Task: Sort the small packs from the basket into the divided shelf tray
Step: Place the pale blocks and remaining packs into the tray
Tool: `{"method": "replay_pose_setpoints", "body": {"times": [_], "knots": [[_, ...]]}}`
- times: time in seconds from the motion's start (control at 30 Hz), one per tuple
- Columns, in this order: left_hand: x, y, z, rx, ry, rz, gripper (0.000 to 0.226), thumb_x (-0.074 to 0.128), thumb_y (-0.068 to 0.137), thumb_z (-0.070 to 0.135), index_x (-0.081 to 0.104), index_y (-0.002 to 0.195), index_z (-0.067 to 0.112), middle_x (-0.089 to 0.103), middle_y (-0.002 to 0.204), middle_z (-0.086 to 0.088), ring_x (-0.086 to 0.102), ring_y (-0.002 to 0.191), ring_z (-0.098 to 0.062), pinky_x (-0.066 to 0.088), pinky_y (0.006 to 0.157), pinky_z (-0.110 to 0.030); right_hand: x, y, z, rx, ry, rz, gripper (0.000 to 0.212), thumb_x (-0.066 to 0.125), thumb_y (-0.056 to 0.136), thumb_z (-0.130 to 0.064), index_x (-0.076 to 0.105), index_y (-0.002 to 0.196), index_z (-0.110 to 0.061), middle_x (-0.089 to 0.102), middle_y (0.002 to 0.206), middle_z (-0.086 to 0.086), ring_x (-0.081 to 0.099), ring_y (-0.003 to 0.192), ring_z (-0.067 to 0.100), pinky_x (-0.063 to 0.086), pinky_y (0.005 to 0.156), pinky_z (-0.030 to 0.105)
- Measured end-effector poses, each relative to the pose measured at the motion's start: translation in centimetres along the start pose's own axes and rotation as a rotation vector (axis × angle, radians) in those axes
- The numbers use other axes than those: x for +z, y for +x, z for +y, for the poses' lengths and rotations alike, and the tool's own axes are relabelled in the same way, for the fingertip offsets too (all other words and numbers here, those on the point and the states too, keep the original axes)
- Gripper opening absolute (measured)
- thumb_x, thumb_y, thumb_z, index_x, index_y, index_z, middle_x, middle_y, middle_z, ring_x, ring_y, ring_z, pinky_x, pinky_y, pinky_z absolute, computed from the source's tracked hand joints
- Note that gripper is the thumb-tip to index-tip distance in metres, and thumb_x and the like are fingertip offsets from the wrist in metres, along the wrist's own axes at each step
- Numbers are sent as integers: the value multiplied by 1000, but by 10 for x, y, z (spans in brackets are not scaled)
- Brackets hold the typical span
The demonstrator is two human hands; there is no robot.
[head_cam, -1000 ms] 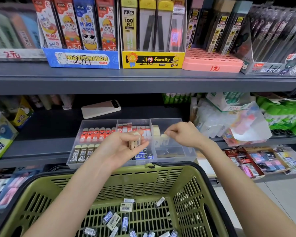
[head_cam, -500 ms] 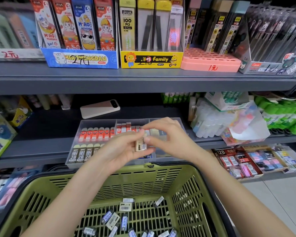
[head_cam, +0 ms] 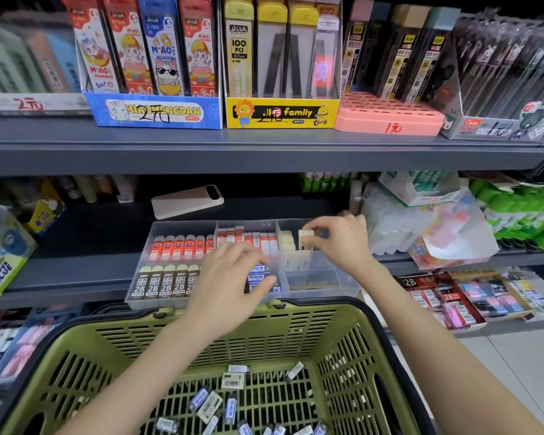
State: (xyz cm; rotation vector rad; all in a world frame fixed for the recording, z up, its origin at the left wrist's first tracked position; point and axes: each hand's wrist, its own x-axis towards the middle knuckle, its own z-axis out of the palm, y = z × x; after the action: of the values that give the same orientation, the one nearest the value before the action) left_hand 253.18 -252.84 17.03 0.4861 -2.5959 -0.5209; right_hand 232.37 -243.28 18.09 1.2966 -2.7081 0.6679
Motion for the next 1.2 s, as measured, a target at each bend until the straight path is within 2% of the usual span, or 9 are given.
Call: {"method": "replay_pose_setpoints", "body": {"times": [0.3,0.43,0.57,0.63,0.7,0.8,0.87,1.03,1.2], "knots": [[7,-10,-6,32,74,-73,35,55,91,45,64,115,21,56,122,3,44,119,-18,27,102,-35,10,-3,13,-66,-15,-222,29,39,99,-32,63,114,-34,67,112,-11,55,109,17,23,89,34],[0,-18,-6,29,62,-58,31,56,91,41,65,112,19,57,121,1,44,121,-20,29,103,-38,1,-25,0,-136,-141,38,24,49,95,-32,65,112,-28,69,104,-9,54,105,20,27,87,35],[-14,-39,-9,64,72,0,36,46,89,38,70,97,12,64,106,-5,55,106,-28,42,93,-45,-10,-84,-24,-354,148,282,20,55,90,-26,70,92,-14,69,87,-4,59,84,20,39,77,37],[-20,-56,-12,61,63,52,33,47,88,33,70,91,9,65,99,-6,56,98,-28,44,87,-42,-8,-116,-32,-425,251,151,24,54,89,-29,70,90,-12,68,84,-4,56,80,12,41,75,28],[-22,-75,-17,51,66,70,32,48,88,30,71,90,8,66,97,-6,57,96,-26,42,86,-38,2,-143,-34,-376,327,-185,19,61,88,-28,71,93,-13,66,86,-7,56,78,5,41,74,18],[-23,-108,-22,41,39,43,30,49,88,28,72,89,8,67,94,-5,59,93,-25,40,85,-34,31,-173,-32,-241,169,-736,22,65,87,-26,68,106,-14,68,96,-4,62,86,10,45,76,18],[-20,-127,-23,20,26,-5,27,52,88,27,72,89,9,67,92,-4,59,92,-25,41,84,-34,54,-186,-28,-182,22,-951,26,64,88,-26,66,110,-13,67,107,0,62,98,14,45,81,20],[-14,-163,-23,-68,-48,-126,11,68,86,14,72,95,10,67,96,-3,58,96,-27,47,84,-39,103,-222,-16,-48,-221,-1141,33,69,83,-21,63,115,-16,62,122,2,59,108,18,48,92,30],[-11,-177,-29,-183,-97,-229,19,58,92,27,68,107,23,62,113,7,50,113,-16,44,92,-42,128,-248,-10,-339,-437,-1003,44,69,81,-35,57,124,-29,56,127,-2,56,112,18,50,84,31]]}}
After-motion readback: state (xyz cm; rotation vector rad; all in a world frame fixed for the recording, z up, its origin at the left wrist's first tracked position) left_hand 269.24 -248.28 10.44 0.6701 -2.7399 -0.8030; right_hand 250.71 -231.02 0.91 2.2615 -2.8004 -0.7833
